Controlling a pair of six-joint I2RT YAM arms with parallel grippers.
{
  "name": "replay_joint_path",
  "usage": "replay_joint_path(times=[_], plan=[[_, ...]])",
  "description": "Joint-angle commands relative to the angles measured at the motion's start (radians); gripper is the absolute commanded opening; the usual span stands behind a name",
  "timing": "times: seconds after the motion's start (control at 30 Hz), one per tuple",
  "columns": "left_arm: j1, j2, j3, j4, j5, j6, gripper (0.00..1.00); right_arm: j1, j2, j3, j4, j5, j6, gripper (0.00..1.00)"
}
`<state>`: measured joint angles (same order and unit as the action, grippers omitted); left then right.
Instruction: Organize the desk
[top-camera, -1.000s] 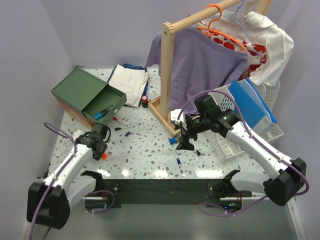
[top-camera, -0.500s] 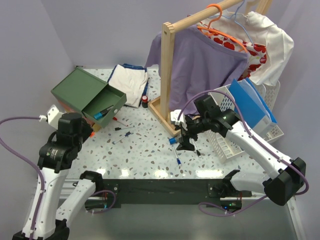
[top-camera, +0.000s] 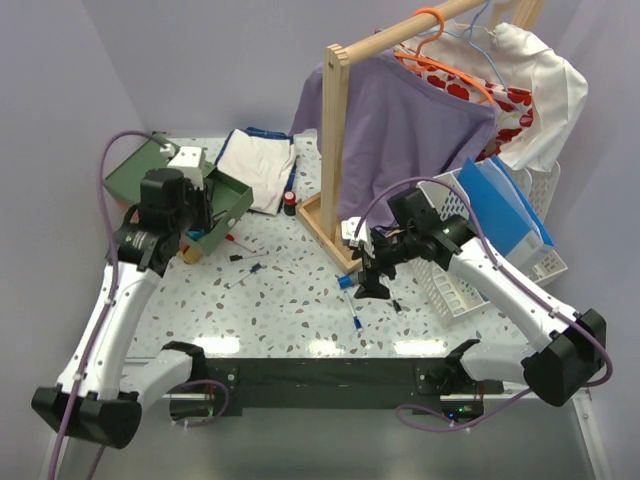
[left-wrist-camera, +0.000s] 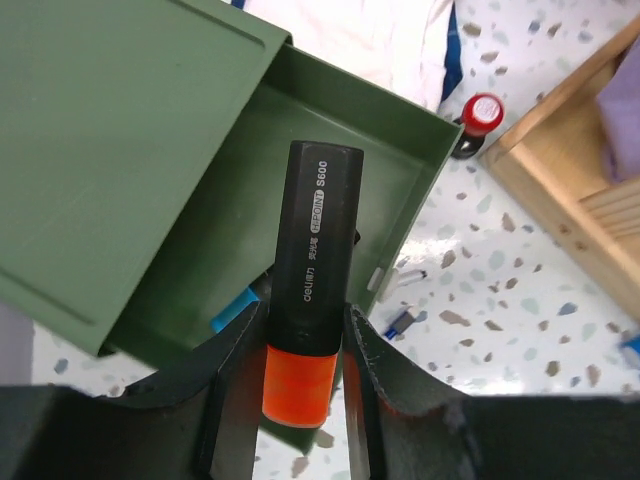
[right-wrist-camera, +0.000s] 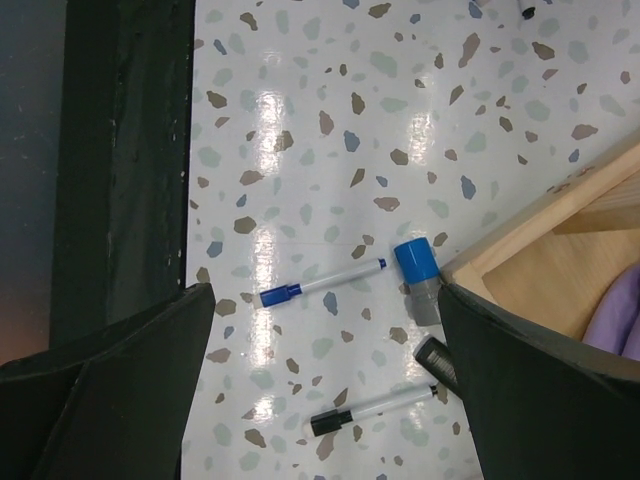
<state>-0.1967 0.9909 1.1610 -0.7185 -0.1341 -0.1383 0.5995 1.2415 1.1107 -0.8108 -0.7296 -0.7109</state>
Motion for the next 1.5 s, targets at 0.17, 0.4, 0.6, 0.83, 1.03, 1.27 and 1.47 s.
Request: replay_joint_path(times=[0.17, 0.4, 0.6, 0.83, 1.03, 1.27, 1.47], plan=[[0.005, 0.169, 0.092, 0.128, -0.008, 0.235, 0.14, -0.018, 0.032, 0.026, -0.011, -0.037, -0.022, 0.99], [0.005, 0.172, 0.092, 0.175, -0.081, 0.212, 0.63, -0.018, 0.045, 0.092, -0.163, -0.004, -0.146, 0.99], [0.005, 0.097, 0.092, 0.212, -0.026, 0.177, 0.77, -0.018, 0.039, 0.156, -0.376, 0.096, -0.406, 0.99], [0.005, -0.199, -0.174, 0.350, 0.102, 0.152, 0.96, -0.020, 0.045, 0.072, -0.384, 0.321, -0.654, 0.98], [0.005, -0.497, -0.377, 0.373, 0.125, 0.105, 1.00, -0.020, 0.117, -0.002, -0.246, 0.489, -0.771, 0.93], [0.005, -0.750, -0.556, 0.407, 0.105, 0.051, 1.00, -0.020, 0.291, 0.028, -0.199, 0.530, -0.903, 0.84], [0.005, -0.773, -0.567, 0.404, 0.100, 0.051, 1.00, -0.020, 0.398, 0.043, -0.110, 0.570, -0.923, 0.68]])
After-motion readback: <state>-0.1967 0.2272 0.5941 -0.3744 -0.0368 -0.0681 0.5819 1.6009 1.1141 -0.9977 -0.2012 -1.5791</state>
